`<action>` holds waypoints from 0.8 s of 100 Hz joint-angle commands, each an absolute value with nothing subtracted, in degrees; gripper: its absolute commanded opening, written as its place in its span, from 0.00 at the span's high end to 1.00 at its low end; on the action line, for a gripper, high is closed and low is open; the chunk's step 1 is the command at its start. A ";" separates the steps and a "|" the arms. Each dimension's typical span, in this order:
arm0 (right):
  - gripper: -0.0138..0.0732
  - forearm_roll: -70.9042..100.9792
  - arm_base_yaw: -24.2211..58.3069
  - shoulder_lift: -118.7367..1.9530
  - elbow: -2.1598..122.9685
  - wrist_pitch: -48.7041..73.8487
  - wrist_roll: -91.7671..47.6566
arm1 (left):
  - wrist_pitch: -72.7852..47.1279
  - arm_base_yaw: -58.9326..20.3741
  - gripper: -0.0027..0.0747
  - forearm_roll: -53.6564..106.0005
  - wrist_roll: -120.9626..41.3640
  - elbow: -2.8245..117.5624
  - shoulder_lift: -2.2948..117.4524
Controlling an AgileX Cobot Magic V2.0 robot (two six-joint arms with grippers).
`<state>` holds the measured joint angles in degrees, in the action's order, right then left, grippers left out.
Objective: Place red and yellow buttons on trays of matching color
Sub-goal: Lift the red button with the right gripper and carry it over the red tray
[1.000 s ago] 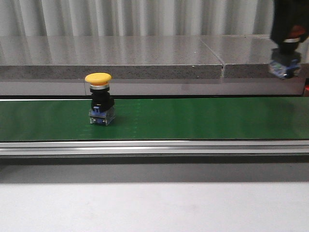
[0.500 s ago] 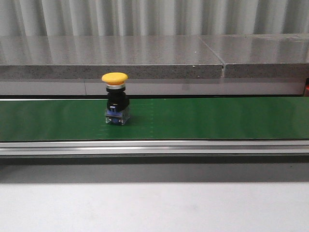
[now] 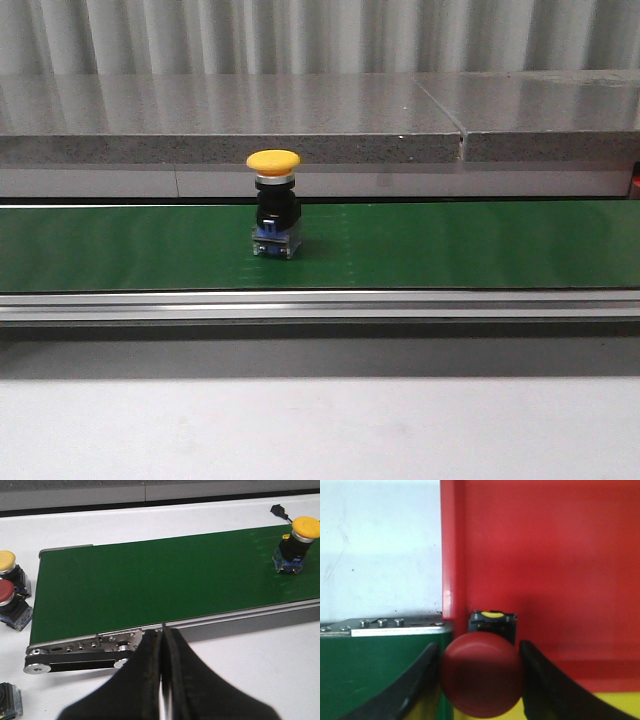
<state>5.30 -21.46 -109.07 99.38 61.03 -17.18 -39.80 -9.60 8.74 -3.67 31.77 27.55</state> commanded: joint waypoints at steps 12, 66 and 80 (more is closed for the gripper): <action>0.50 8.41 -22.72 -112.42 106.51 60.55 -20.93 | -36.13 -10.11 0.99 9.51 -3.71 33.35 27.83; 0.50 9.50 -22.83 -119.14 109.66 59.62 -22.66 | -36.13 -10.11 0.99 9.51 -3.71 33.35 27.83; 0.49 10.19 -22.83 -119.49 109.66 59.04 -22.66 | -36.13 -10.11 0.99 9.51 -3.71 33.35 27.83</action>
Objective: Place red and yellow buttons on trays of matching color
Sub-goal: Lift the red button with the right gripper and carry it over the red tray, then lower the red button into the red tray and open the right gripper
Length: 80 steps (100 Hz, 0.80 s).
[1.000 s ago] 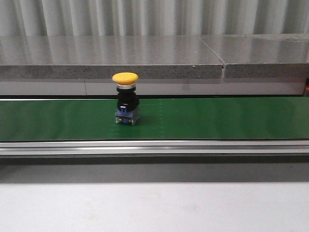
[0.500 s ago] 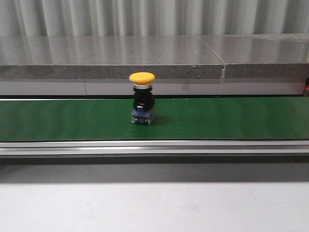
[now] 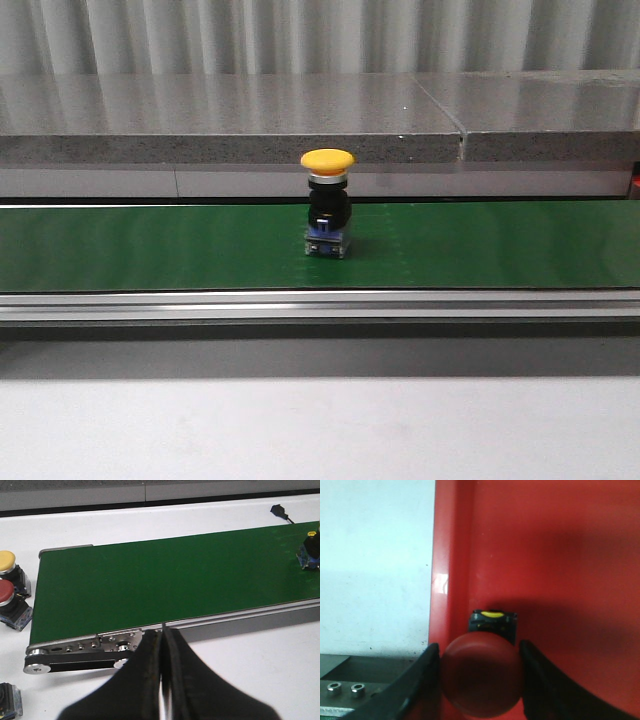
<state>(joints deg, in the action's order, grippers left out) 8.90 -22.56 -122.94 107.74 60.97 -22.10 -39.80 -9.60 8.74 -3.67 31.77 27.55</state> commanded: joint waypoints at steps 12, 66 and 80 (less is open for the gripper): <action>0.41 10.19 -22.85 -120.00 109.66 59.94 -22.66 | -36.13 -10.11 0.99 9.51 -3.71 33.35 27.83; 0.24 11.37 -22.90 -114.89 110.15 60.67 -22.94 | -36.13 -10.11 0.99 9.51 -3.71 33.35 27.83; 0.24 13.61 -22.90 -110.58 109.12 60.91 -22.94 | -36.13 -10.11 0.99 9.51 -3.71 33.35 27.83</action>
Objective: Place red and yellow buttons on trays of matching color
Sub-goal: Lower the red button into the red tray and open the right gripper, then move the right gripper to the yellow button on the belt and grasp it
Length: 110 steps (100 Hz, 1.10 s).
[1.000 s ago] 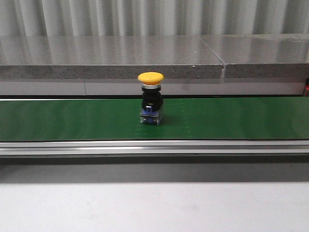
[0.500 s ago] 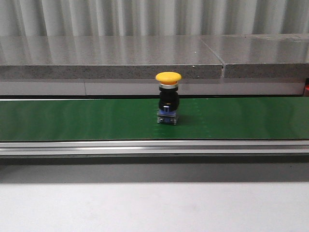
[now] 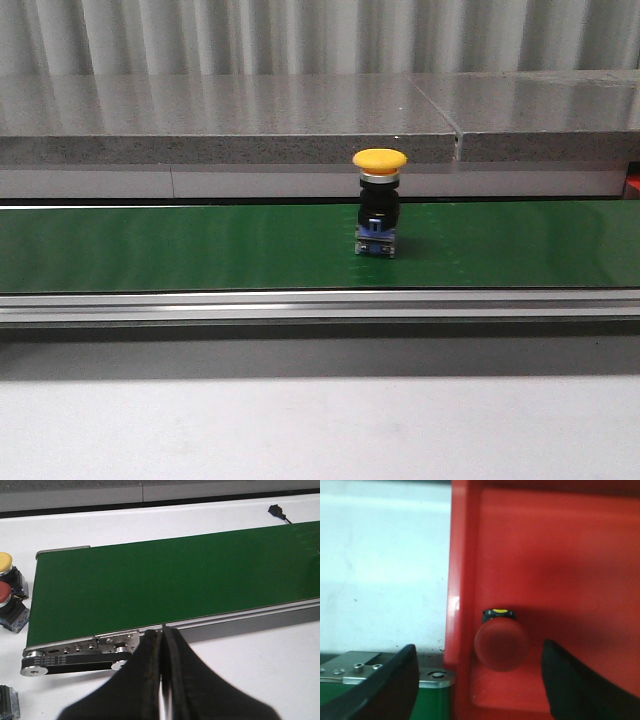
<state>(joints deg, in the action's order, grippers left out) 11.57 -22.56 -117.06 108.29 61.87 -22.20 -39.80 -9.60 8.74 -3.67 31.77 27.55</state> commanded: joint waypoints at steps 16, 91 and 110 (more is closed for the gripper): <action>0.24 14.05 -22.85 -104.15 104.69 59.74 -22.94 | -36.13 -10.11 0.99 9.51 -3.71 33.35 27.83; 0.24 22.66 -22.72 -78.28 75.66 53.66 -24.05 | -36.13 -10.11 0.99 9.51 -3.71 33.35 27.83; 0.24 22.86 -19.54 -73.47 70.26 53.99 -24.15 | -36.13 -10.11 0.99 9.51 -3.71 33.35 27.83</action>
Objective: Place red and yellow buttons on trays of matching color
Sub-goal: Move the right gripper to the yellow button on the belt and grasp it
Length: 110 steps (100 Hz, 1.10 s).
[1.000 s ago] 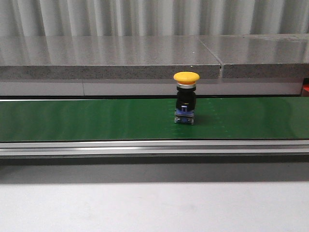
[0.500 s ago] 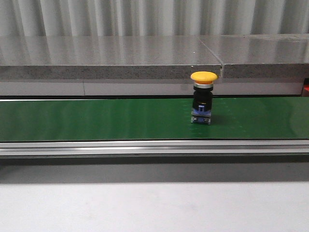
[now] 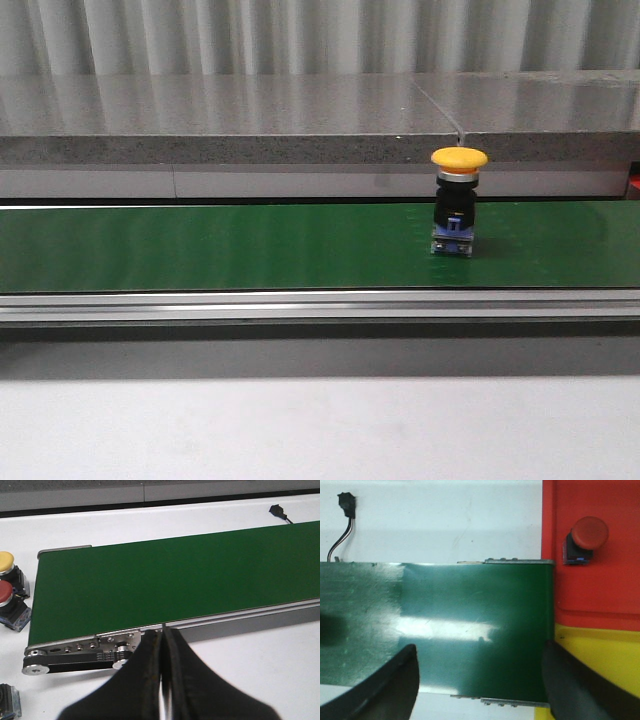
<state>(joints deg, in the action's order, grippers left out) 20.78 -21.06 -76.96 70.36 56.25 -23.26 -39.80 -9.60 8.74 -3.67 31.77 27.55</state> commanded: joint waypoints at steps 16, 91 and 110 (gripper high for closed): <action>0.24 23.27 -13.86 -71.95 69.19 54.55 -24.09 | -36.13 -10.11 0.99 9.51 -3.71 33.35 27.83; 0.24 23.91 2.23 -84.17 75.12 59.85 -8.44 | -36.13 -10.11 0.99 9.51 -3.71 33.35 27.83; 0.24 23.91 2.23 -87.77 77.92 63.32 -7.10 | -36.13 -10.11 0.99 9.51 -3.71 33.35 27.83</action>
<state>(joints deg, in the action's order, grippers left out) 22.32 2.04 -88.68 75.26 62.78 -7.69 -39.80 -9.60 8.74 -3.67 31.77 27.55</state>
